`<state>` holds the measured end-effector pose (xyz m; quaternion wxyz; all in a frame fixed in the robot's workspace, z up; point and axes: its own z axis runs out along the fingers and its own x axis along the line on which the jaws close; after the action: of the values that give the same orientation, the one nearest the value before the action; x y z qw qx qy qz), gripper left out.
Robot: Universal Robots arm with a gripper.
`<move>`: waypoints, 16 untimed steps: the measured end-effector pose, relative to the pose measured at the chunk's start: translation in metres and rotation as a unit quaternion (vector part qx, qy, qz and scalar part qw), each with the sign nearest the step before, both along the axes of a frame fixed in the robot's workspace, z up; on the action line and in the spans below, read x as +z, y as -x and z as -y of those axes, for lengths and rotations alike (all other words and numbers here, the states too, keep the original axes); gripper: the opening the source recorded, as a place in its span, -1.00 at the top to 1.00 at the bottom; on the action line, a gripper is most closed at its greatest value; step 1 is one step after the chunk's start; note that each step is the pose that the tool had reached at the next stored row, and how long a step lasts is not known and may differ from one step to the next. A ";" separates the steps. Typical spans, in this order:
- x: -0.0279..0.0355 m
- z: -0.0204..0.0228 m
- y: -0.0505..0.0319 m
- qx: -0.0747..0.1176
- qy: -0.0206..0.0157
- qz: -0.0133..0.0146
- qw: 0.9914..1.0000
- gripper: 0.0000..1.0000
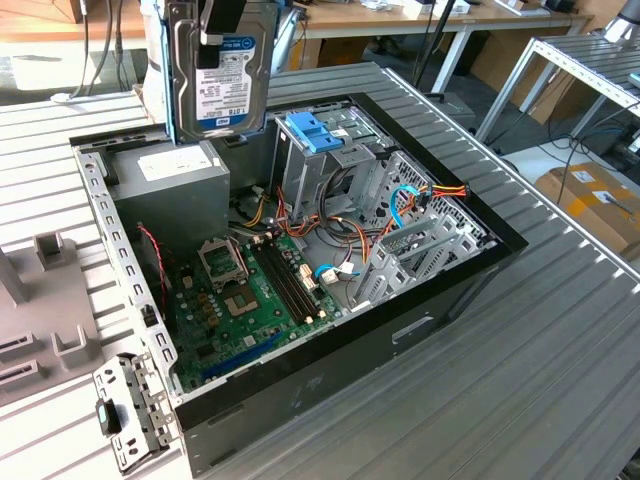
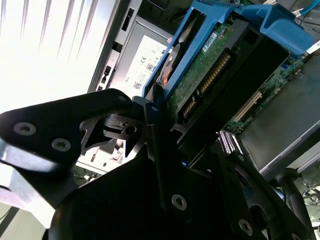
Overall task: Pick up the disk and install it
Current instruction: 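Pick up the disk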
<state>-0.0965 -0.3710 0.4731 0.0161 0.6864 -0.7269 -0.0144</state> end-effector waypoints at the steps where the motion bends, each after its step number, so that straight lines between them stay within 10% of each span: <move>1: 0.0000 0.0006 -0.0003 0.000 0.000 0.000 1.000 0.28; 16: -0.0004 0.0114 -0.0016 0.000 0.000 0.000 1.000 0.28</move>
<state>-0.0949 -0.3824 0.4728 0.0161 0.6864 -0.7269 -0.0145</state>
